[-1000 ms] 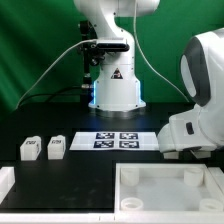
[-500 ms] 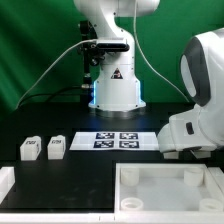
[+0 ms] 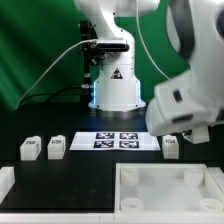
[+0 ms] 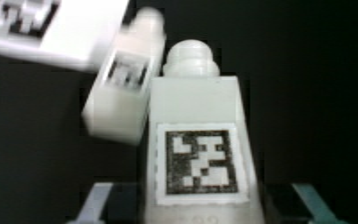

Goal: Assemble one leg

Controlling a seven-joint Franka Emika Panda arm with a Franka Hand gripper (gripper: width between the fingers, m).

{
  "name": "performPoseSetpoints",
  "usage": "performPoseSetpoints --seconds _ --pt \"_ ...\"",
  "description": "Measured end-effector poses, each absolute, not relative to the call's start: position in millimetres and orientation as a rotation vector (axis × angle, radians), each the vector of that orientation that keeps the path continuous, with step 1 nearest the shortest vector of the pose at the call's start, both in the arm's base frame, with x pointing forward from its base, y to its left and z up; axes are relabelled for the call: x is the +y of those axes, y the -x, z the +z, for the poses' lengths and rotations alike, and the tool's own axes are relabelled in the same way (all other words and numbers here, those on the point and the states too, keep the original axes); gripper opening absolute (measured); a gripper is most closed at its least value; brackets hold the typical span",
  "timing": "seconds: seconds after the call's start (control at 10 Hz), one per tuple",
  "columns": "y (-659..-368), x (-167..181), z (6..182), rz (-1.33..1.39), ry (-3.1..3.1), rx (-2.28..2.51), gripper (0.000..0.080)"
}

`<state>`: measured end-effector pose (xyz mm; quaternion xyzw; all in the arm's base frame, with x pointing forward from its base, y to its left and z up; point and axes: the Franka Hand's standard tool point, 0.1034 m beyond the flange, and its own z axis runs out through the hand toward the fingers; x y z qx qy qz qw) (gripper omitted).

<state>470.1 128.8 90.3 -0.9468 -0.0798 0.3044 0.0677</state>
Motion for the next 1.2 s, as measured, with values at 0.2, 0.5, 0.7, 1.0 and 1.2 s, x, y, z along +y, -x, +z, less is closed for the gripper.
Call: performPoseSetpoints --seconds 0.2,0.5,0.7,1.0,1.2 --pt "-493 115 127.0 0.672 2.929 -0.202 0.0291" --pt "-509 110 123.5 0.205 3.014 -0.179 0.0291" --pt "-560 78 143.0 -0.117 2.955 -0.260 0.0291" --pt "-600 67 157.7 -0.465 2.941 -0.238 0.0291" --pt "-598 46 153.8 -0.817 2.968 -0.243 0.0291"
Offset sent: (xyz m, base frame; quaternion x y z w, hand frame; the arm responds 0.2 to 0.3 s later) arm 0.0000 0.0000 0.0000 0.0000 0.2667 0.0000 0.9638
